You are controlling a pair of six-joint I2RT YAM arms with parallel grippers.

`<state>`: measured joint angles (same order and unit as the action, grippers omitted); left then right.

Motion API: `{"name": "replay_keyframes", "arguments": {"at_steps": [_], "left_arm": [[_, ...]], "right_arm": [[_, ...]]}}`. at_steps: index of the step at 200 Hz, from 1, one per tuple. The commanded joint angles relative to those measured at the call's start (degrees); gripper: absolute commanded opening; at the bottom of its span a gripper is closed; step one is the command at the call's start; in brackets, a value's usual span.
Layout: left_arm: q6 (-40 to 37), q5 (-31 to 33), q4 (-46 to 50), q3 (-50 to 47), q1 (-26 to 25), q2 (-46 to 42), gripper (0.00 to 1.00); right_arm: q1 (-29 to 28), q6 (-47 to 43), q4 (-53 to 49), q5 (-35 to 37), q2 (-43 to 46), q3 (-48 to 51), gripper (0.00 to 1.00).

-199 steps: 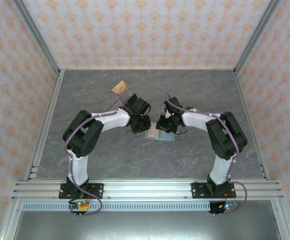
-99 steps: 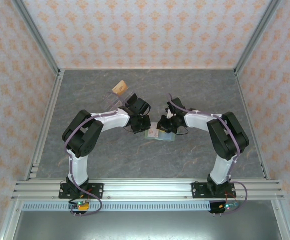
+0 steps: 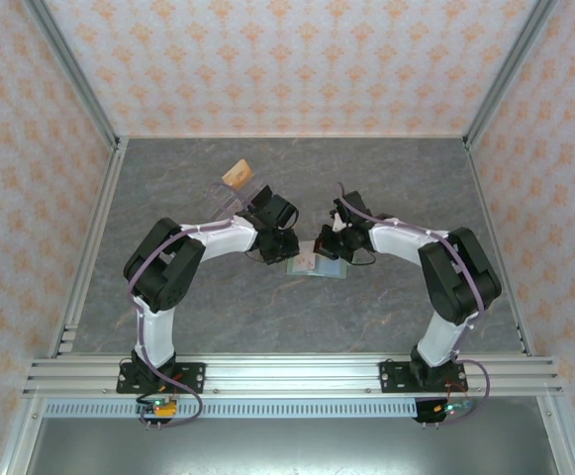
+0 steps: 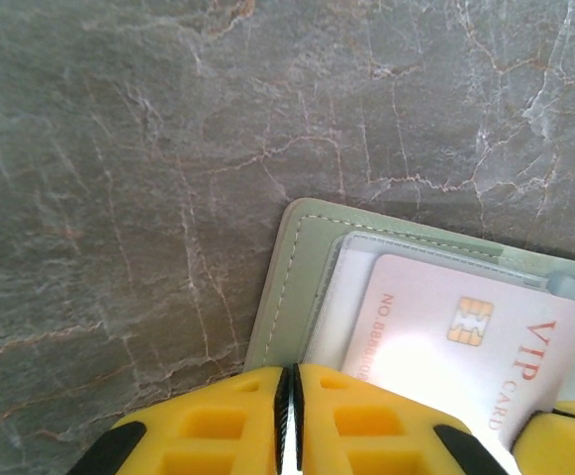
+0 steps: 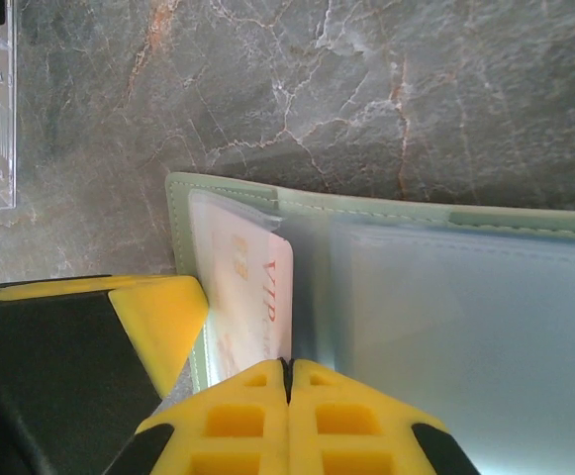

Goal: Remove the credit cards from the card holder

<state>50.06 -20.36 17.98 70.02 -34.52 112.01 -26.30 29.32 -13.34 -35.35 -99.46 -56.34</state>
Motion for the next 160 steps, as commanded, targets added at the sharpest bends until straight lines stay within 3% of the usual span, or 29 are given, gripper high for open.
{"name": "replay_keyframes", "arguments": {"at_steps": [1,108,160], "left_arm": [[-0.4,2.6,2.7,-1.3,-0.3,2.5,0.14],[-3.8,2.2,4.2,1.5,-0.8,-2.2,0.13],[-5.0,0.6,4.9,4.2,-1.9,1.1,0.07]], "right_arm": [[0.9,-1.2,-2.0,1.9,1.9,1.2,0.0],[1.5,-2.3,-4.1,4.7,1.6,1.3,0.0],[1.5,-2.3,-3.1,3.3,1.3,1.4,0.0]]}}
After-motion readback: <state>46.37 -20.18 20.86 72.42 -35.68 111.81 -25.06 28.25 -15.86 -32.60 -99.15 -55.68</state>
